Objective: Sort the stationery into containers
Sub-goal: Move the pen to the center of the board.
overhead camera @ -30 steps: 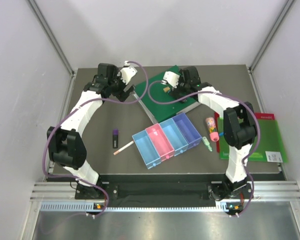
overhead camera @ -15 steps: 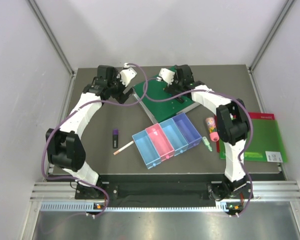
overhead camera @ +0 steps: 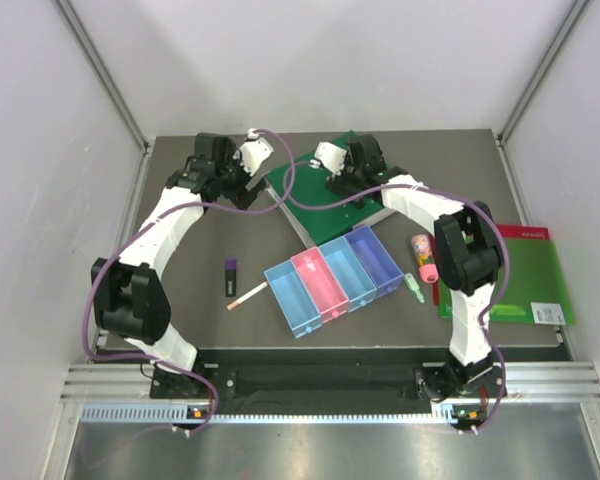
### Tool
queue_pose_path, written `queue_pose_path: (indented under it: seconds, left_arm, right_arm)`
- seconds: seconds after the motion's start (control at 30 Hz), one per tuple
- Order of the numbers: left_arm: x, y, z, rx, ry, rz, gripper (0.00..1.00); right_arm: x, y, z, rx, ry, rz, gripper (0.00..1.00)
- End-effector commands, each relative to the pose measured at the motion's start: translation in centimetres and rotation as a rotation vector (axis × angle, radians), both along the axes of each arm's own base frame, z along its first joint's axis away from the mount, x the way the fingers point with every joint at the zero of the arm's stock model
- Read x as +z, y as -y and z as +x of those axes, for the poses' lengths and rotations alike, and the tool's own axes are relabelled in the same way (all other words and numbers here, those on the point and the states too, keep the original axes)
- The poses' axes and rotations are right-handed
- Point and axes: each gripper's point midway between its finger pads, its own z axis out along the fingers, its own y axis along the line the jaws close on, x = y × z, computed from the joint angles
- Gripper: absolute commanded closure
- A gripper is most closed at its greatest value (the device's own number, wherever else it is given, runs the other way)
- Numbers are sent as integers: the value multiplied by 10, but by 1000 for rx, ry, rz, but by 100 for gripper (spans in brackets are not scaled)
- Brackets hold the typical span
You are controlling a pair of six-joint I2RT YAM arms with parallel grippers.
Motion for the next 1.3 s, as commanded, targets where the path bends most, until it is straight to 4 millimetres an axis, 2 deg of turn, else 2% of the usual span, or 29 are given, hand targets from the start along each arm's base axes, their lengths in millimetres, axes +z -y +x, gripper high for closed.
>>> queue_pose_path:
  seconds: [0.0,0.03,0.1,0.13,0.17,0.33,0.53,0.8,1.0,1.2,1.27]
  left_arm:
    - [31,-2,0,0,92,-7,1]
    - [32,-2,-1,0,94,-8,1]
    - [35,-3,-4,-1,98,-10,1]
    - [34,-3,-5,-1,97,-7,1]
    - [36,-4,-5,-1,102,-6,1]
    - [35,-5,-11,-1,98,-2,1]
    - [37,-6,-14,-2,100,1,1]
    - [30,-10,-19,10,96,7,1]
    - [34,-19,-16,62,154,19,1]
    - [36,-23,-14,75,171,32,1]
    - [36,-24,-14,78,172,32,1]
  right_arm:
    - [32,-18,-29,45,17,45,0]
    - [28,-17,-34,46,5,43,0]
    - [32,-21,-43,52,2,57,0]
    - [26,-20,-48,52,-13,54,0]
    - [30,-24,-53,57,-8,64,0]
    - [26,-33,-64,66,-25,64,0]
    - [30,-53,-73,94,-10,64,0]
    - [37,-68,-64,95,30,74,0]
    - [39,-66,-47,24,113,42,0]
    - [37,-73,-36,28,128,46,0]
    - [29,-78,-36,34,101,58,0]
